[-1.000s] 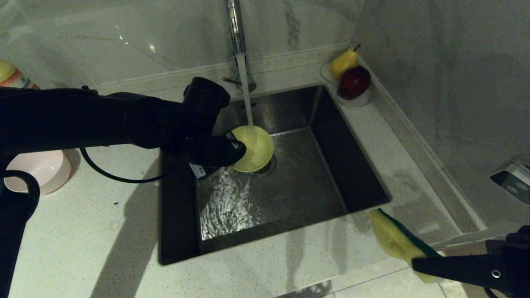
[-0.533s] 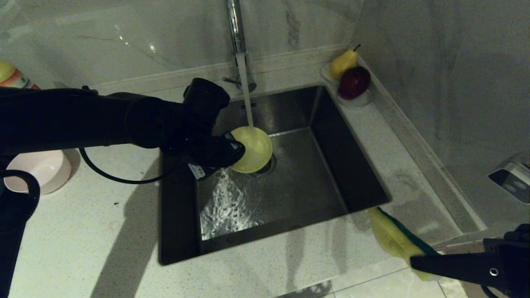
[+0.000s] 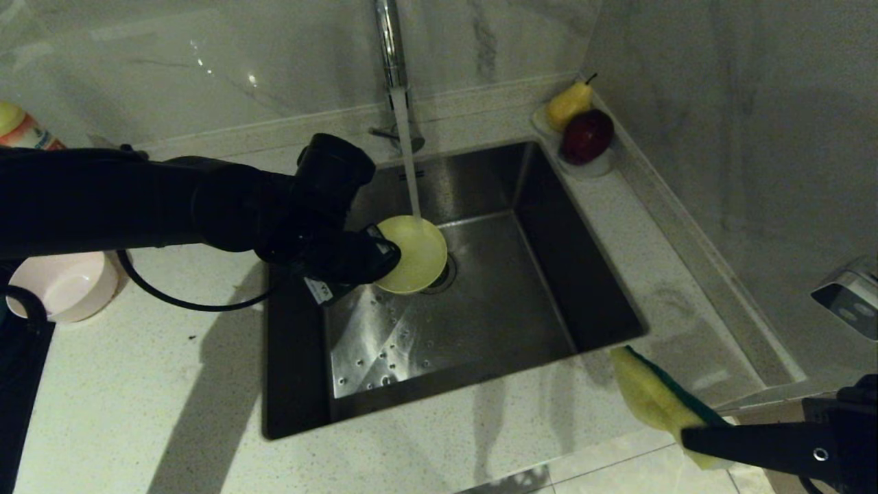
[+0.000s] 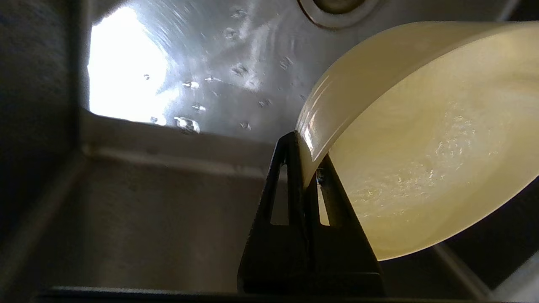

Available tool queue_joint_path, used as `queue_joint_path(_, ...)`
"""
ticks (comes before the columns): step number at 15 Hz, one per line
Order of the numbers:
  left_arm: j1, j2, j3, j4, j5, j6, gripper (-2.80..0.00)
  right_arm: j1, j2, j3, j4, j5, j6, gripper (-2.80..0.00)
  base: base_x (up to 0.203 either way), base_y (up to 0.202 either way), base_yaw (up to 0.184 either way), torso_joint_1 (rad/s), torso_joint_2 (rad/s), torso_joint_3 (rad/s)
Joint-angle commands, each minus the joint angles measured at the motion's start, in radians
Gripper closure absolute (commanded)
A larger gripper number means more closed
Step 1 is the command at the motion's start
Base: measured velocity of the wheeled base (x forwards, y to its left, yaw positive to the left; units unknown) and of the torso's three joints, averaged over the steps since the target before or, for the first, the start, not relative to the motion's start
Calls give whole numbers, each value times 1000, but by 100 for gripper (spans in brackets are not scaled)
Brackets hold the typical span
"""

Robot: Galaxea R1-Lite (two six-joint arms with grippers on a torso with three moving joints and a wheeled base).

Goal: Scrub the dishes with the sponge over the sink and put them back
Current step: Wash the bowl

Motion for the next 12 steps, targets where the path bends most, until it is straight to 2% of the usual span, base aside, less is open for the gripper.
queue_joint_path(1, 35, -31, 4, 3, 54, 2, 0, 0, -2, 4, -1, 2, 3, 0, 0, 0, 0, 0, 0, 0)
queue_joint_path(3, 68, -91, 32, -3, 110, 28, 0, -1, -7, 9, -1, 2, 1, 0, 0, 0, 0, 0, 0, 0)
queue_joint_path(4, 81, -131, 50, -13, 151, 72, 0, -3, 2, 10, -1, 1, 0, 0, 0, 0, 0, 0, 0, 0)
queue_joint_path(7, 117, -262, 122, -142, 281, 276, 0, -12, 53, 17, -17, 1, 0, 0, 0, 0, 0, 0, 0, 0)
queue_joint_path(9, 124, -359, 247, -270, 304, 403, 0, -10, 61, 17, -25, 2, 2, 0, 0, 0, 0, 0, 0, 0)
queue_joint_path(12, 127, -466, 484, -604, 314, 633, 0, -7, 60, 17, -24, 1, 2, 0, 0, 0, 0, 0, 0, 0)
